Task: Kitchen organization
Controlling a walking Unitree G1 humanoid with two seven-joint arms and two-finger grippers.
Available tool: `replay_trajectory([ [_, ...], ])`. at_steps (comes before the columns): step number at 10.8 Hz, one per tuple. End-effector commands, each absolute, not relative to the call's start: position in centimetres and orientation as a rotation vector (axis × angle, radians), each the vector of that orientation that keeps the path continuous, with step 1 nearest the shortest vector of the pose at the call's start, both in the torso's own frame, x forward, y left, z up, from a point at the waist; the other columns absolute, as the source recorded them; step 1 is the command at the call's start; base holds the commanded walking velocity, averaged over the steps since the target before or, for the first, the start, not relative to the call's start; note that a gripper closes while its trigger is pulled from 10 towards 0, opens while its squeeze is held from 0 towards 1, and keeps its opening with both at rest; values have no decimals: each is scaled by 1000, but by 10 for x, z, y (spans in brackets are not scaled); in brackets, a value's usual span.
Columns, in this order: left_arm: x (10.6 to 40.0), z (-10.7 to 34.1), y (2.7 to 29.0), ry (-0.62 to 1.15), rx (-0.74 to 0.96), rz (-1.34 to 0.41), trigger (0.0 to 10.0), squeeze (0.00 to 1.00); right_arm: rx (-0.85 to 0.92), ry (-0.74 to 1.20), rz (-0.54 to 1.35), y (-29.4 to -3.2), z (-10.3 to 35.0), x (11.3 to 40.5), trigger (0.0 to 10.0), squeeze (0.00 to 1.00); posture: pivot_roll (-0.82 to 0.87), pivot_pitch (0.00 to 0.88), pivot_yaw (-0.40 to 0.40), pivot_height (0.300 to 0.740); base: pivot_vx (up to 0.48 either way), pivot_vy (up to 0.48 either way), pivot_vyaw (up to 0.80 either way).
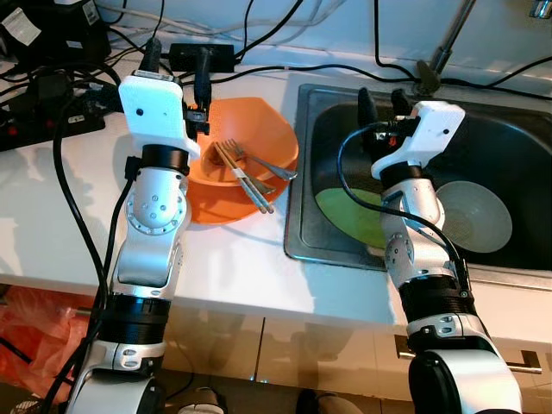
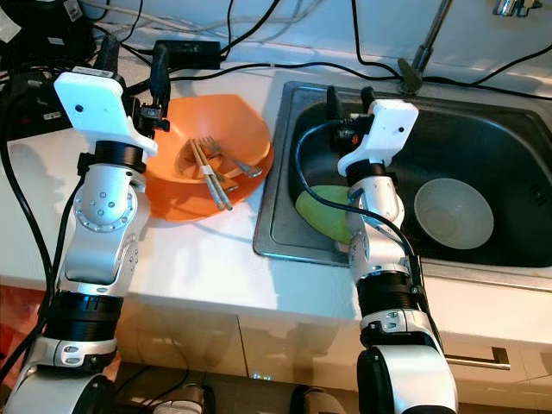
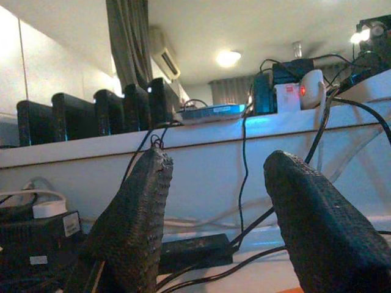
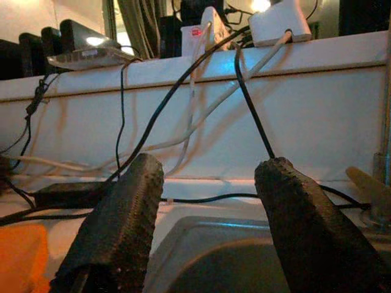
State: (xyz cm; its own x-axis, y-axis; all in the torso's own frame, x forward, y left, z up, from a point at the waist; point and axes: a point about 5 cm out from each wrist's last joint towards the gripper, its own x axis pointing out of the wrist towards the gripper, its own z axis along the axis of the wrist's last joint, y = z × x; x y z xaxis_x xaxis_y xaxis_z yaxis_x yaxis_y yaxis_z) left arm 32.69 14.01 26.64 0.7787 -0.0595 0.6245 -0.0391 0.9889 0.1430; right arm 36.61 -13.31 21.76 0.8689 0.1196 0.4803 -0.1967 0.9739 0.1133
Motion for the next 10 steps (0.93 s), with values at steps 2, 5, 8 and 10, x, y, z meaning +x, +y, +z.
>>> replay_trajectory([
  [2, 325, 269, 139, -685, 162, -13, 10000, 0, 173, -485, 159, -135, 216, 365, 10000, 0, 108, 93, -47, 740, 0, -137, 0],
  [5, 326, 270, 139, -684, 165, -10, 10000, 0, 181, -471, 164, -135, 215, 365, 10000, 0, 108, 102, -46, 740, 0, -348, -523],
  [8, 325, 274, 140, -693, 173, 3, 10000, 0, 170, -472, 167, -135, 215, 365, 10000, 0, 114, 106, -49, 740, 0, -377, 0],
  [10, 324, 279, 142, -710, 180, 14, 10000, 0, 170, -472, 174, -133, 215, 365, 10000, 0, 119, 110, -50, 740, 0, -377, 0],
])
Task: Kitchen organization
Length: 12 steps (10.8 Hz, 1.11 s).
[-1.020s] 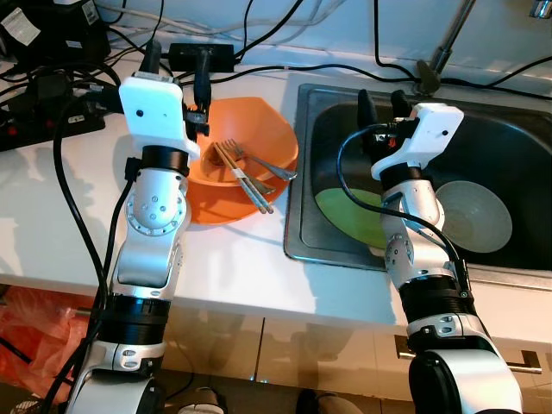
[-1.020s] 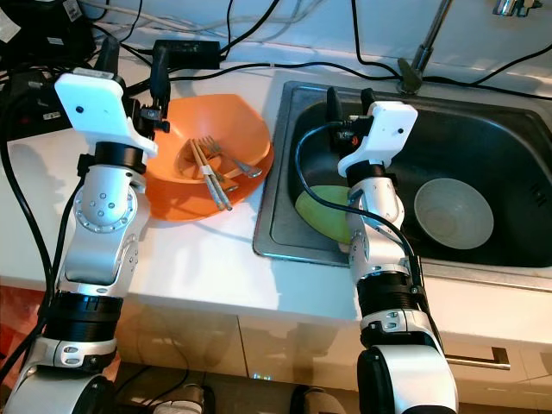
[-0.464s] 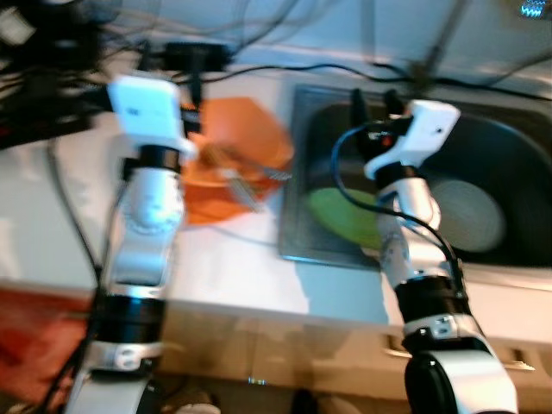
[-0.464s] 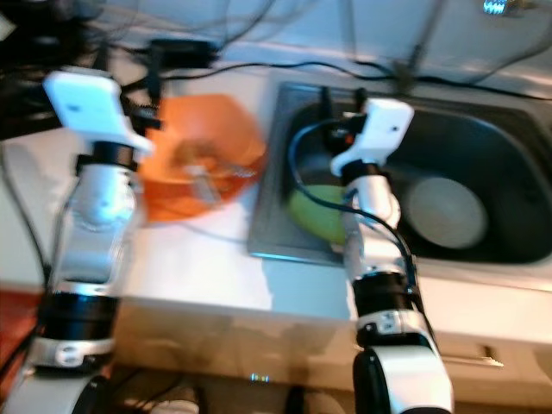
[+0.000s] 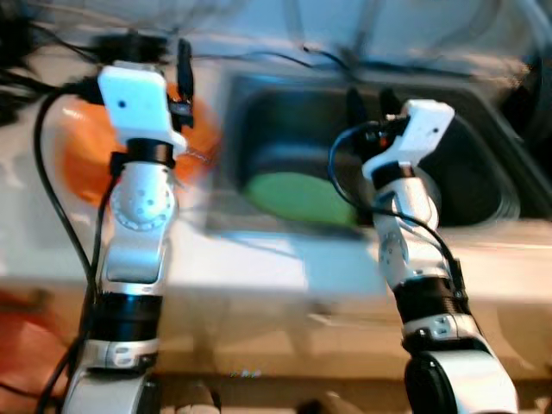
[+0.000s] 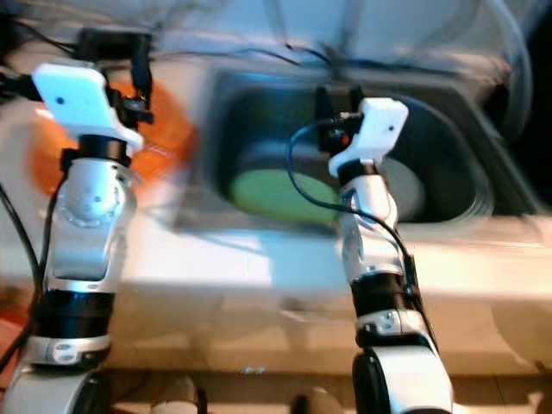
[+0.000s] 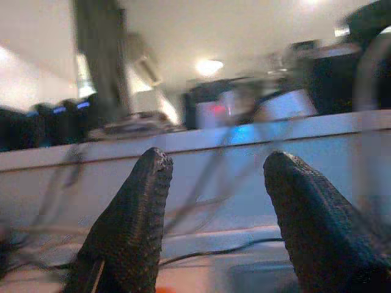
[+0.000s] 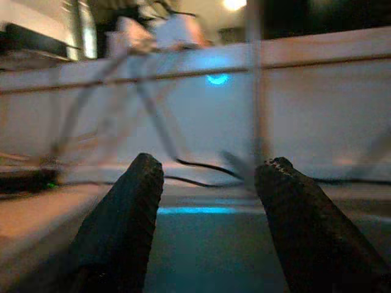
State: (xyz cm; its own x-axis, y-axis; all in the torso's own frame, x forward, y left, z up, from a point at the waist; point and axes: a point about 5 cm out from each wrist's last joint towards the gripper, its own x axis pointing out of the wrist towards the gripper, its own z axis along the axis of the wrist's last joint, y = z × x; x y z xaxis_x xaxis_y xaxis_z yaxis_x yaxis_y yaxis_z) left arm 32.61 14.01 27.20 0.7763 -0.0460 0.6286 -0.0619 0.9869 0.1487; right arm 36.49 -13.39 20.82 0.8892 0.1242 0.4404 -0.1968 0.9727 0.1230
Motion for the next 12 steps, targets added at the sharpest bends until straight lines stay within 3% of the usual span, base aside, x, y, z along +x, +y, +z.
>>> replay_trajectory([
  [1, 323, 281, 143, -715, 183, 19, 10000, 0, 171, -473, 175, -132, 215, 365, 10000, 0, 122, 114, -51, 740, 0, -375, 0],
  [6, 311, 313, 136, -832, 208, -14, 10000, 0, 181, -472, 175, -132, 215, 365, 10000, 0, 126, 125, -52, 740, 0, 0, 0],
  [9, 315, 281, 146, -707, 207, 29, 10000, 0, 149, -449, 205, -127, 212, 366, 10000, 0, 125, 131, -56, 740, 0, 0, 0],
  [12, 316, 279, 143, -691, 199, 18, 10000, 0, 125, -435, 225, -124, 208, 365, 10000, 0, 119, 129, -53, 740, 0, 0, 677],
])
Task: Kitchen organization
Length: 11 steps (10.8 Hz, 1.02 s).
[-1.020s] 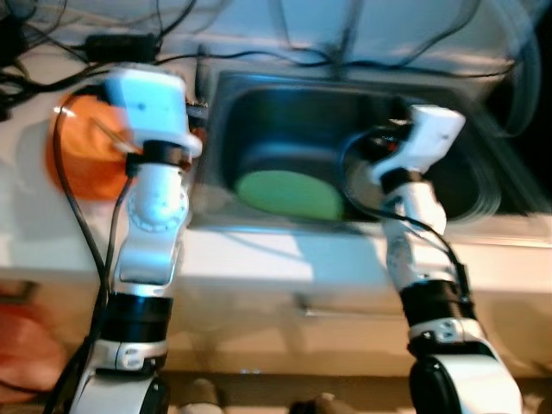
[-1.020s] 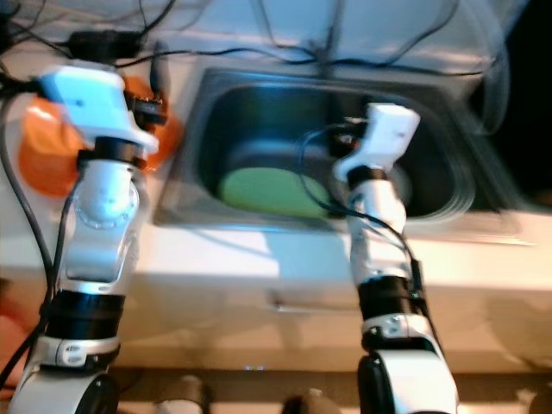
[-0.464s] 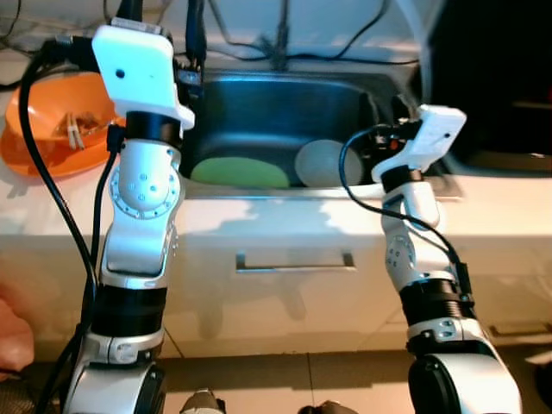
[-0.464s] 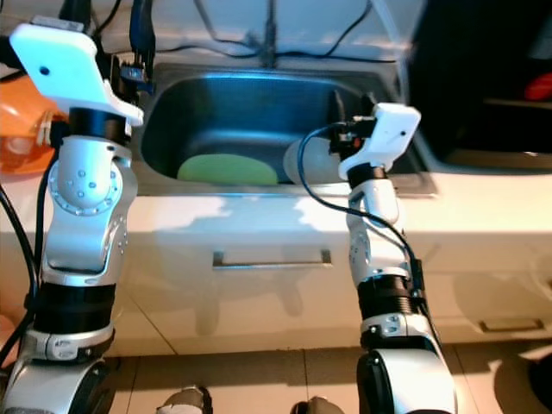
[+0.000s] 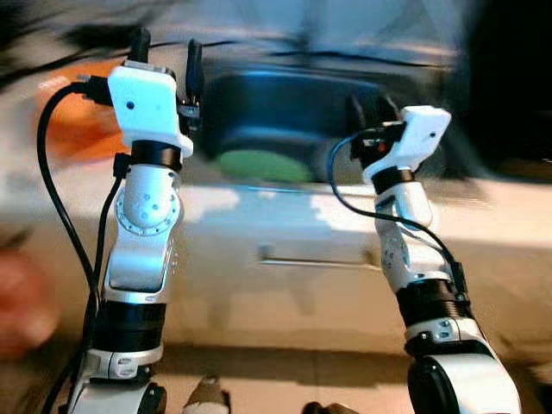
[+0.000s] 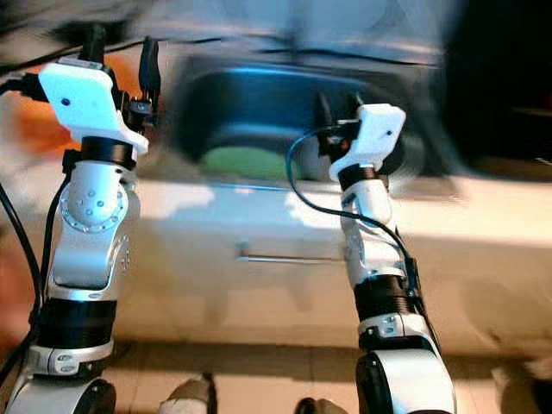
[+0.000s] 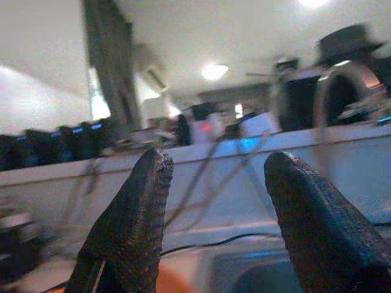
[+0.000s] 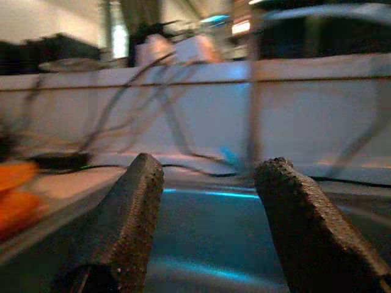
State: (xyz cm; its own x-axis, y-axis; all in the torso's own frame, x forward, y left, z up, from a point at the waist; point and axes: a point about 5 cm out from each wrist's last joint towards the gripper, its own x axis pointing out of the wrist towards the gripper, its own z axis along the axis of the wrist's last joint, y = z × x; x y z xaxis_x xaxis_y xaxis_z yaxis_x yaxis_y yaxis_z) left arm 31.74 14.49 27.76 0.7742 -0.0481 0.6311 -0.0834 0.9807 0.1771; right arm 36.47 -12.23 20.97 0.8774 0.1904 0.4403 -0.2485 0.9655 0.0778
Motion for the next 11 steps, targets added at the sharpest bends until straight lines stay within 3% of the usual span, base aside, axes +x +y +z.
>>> replay_trajectory([
  [1, 317, 279, 143, -687, 202, 21, 10000, 0, 127, -432, 227, -125, 208, 365, 10000, 0, 121, 128, -53, 740, 0, 0, 800],
  [8, 314, 280, 135, -693, 198, -30, 10000, 0, 124, -411, 231, -124, 204, 364, 10000, 0, 118, 111, -45, 740, 0, 0, 800],
  [11, 314, 280, 135, -688, 200, -33, 10000, 0, 129, -388, 209, -125, 200, 366, 10000, 0, 122, 122, -46, 740, 0, 0, 0],
])
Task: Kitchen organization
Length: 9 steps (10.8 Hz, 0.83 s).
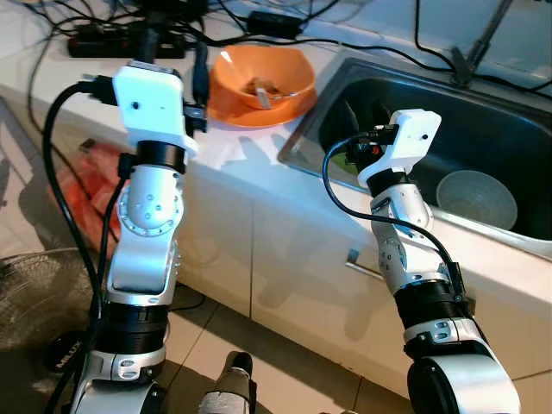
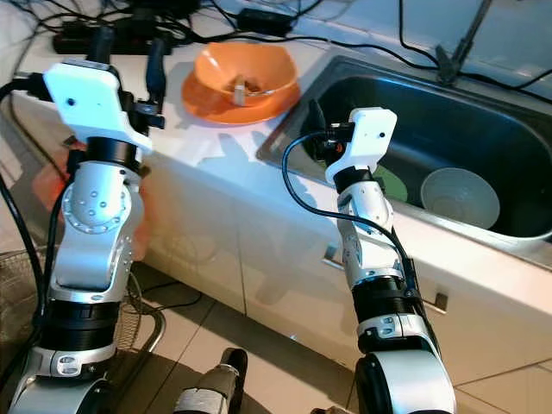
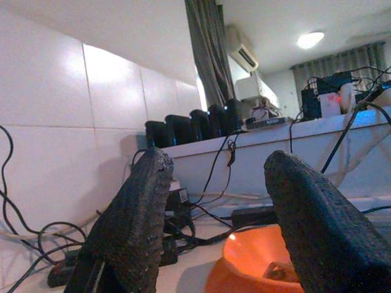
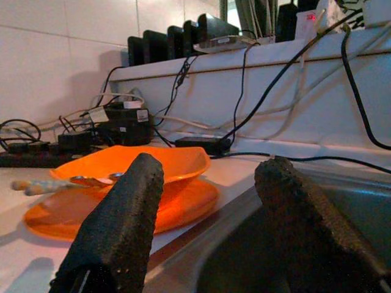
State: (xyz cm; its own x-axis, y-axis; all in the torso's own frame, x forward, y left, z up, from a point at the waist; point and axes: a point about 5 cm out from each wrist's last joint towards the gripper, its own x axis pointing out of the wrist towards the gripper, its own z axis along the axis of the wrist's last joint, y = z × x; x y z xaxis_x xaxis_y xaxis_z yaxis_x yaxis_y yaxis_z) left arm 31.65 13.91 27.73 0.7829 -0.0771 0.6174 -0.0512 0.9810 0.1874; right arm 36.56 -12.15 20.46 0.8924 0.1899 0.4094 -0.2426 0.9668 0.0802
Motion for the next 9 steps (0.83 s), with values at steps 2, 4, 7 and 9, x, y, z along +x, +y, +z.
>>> replay_trajectory([
  [2, 314, 280, 137, -671, 205, -32, 10000, 0, 126, -378, 207, -126, 199, 366, 10000, 0, 122, 126, -46, 740, 0, 0, 0],
  [4, 315, 278, 139, -653, 205, -26, 10000, 0, 125, -375, 205, -126, 199, 367, 10000, 0, 122, 128, -47, 740, 0, 0, 0],
  [7, 316, 275, 141, -631, 197, -11, 10000, 0, 122, -365, 206, -126, 197, 367, 10000, 0, 124, 136, -48, 740, 322, 0, 0],
  [9, 316, 274, 142, -622, 195, -6, 10000, 0, 124, -361, 206, -125, 196, 366, 10000, 0, 127, 142, -49, 740, 354, 0, 0],
])
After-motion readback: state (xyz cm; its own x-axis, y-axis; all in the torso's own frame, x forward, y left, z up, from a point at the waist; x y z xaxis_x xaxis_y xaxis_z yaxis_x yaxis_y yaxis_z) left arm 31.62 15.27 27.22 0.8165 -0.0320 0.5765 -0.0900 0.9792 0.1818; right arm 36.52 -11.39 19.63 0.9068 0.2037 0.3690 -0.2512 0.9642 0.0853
